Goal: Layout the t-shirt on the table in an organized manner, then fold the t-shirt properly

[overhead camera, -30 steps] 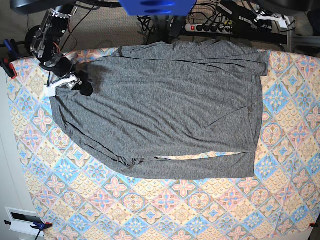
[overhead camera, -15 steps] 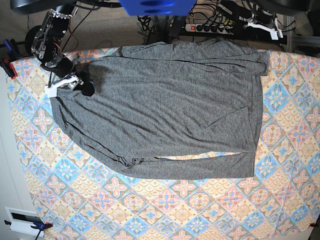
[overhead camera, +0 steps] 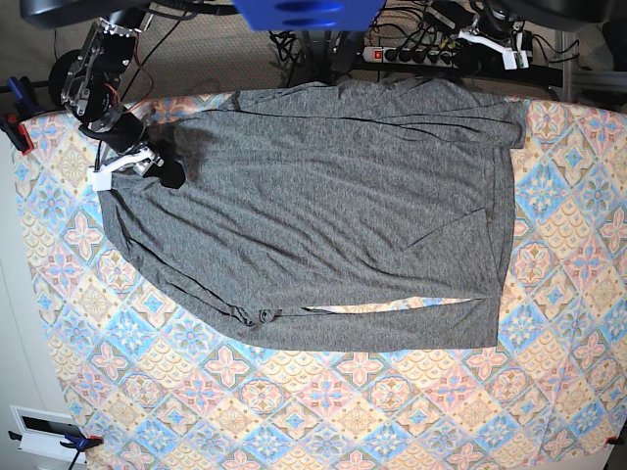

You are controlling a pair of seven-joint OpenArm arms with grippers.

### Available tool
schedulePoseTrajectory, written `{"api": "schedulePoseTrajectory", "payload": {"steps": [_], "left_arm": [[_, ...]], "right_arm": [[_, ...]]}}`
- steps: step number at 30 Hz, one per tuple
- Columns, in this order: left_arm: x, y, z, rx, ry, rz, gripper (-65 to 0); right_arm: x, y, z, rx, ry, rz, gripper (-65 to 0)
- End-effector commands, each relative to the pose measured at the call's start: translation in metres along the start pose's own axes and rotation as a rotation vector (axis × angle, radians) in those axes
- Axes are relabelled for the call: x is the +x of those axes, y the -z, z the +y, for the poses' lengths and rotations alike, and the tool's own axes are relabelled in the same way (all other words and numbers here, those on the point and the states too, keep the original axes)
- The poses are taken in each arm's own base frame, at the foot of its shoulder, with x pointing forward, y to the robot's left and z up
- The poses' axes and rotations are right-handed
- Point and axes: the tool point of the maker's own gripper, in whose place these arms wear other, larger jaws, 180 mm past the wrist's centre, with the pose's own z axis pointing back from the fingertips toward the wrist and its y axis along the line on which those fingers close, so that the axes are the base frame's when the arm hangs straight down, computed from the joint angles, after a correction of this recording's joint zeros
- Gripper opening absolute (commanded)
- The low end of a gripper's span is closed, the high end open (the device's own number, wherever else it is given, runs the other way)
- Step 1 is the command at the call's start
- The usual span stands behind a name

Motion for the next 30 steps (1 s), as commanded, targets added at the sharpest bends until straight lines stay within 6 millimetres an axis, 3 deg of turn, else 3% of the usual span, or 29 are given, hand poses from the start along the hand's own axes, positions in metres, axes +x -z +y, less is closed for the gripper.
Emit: {"api": "schedulePoseTrajectory", "payload": {"steps": [1, 9, 18, 21, 30], "left_arm": [[0.007, -0.004, 0.002, -0.001, 0.003, -0.039, -46.6], [0.010, -0.011, 0.005, 0.009, 0.000, -0.077, -55.8], [0.011, -0.011, 0.005, 0.006, 0.005, -0.080, -55.9], [0.026, -0.008, 0.003, -0.007, 0.031, -0.112, -55.7], [0.055, -0.011, -0.007, -0.047, 0.118, -0.165, -39.7]], "right_arm": [[0.006, -0.002, 0.002, 0.005, -0.021, -0.006, -30.5], [0.006, -0.002, 0.002, 0.004, -0.021, -0.007, -30.5], [0.003, -0.003, -0.009, -0.056, -0.056, 0.014, -30.5], [0.002, -0.004, -0.013, -0.077, -0.069, 0.023, -30.5], [0.000, -0.003, -0.014, -0.085, -0.072, 0.027, -30.5]]}}
